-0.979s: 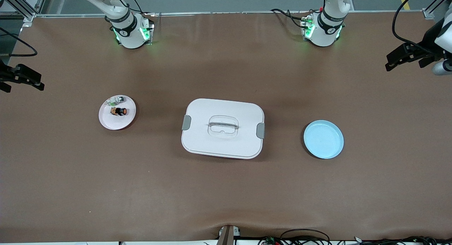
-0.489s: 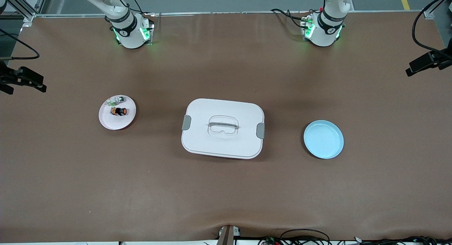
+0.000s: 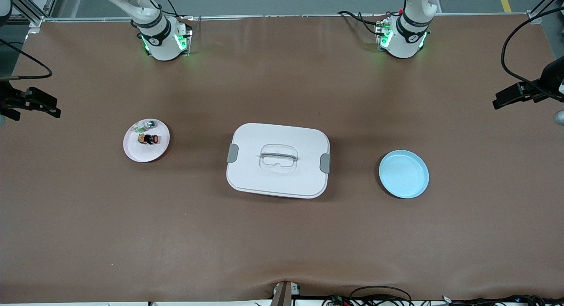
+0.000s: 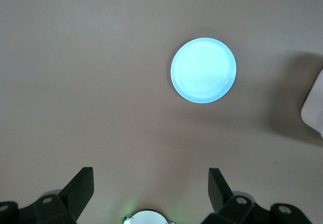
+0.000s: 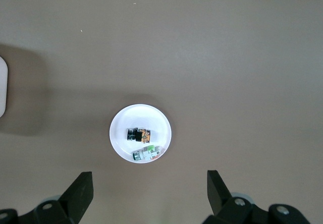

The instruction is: Transfer orange switch to right arm and place

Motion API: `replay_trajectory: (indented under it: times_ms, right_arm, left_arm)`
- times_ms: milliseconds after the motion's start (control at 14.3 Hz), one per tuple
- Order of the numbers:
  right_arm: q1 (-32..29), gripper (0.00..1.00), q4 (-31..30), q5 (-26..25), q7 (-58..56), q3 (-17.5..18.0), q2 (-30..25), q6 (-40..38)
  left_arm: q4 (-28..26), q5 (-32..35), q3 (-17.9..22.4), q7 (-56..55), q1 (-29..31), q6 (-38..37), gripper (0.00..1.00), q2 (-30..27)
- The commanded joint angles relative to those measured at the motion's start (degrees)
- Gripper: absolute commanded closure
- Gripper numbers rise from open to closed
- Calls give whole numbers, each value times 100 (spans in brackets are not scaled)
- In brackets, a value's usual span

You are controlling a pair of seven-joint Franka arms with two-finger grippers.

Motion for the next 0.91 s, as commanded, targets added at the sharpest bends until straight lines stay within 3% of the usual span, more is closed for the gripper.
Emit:
replay_trajectory:
  times_ms: [0,210,419,839]
  right_arm:
    - [398,0,155,-9,67,-414,76,-52]
    - [417,0,163,8,67,-441,76,-52]
    - [408,0,163,26,67,-441,76,-52]
    - [373,0,260,61,76,-433,68,-52]
  left_arm:
    - [-123,22,-140,-208,65,6,0,-125]
    - [-500,-57,-131,-429,100,67,0,-370]
    - [-1370,-75,-105,-324,126,874,0,-985]
    - [-871,-49,-149,-324,57,533,0,-723]
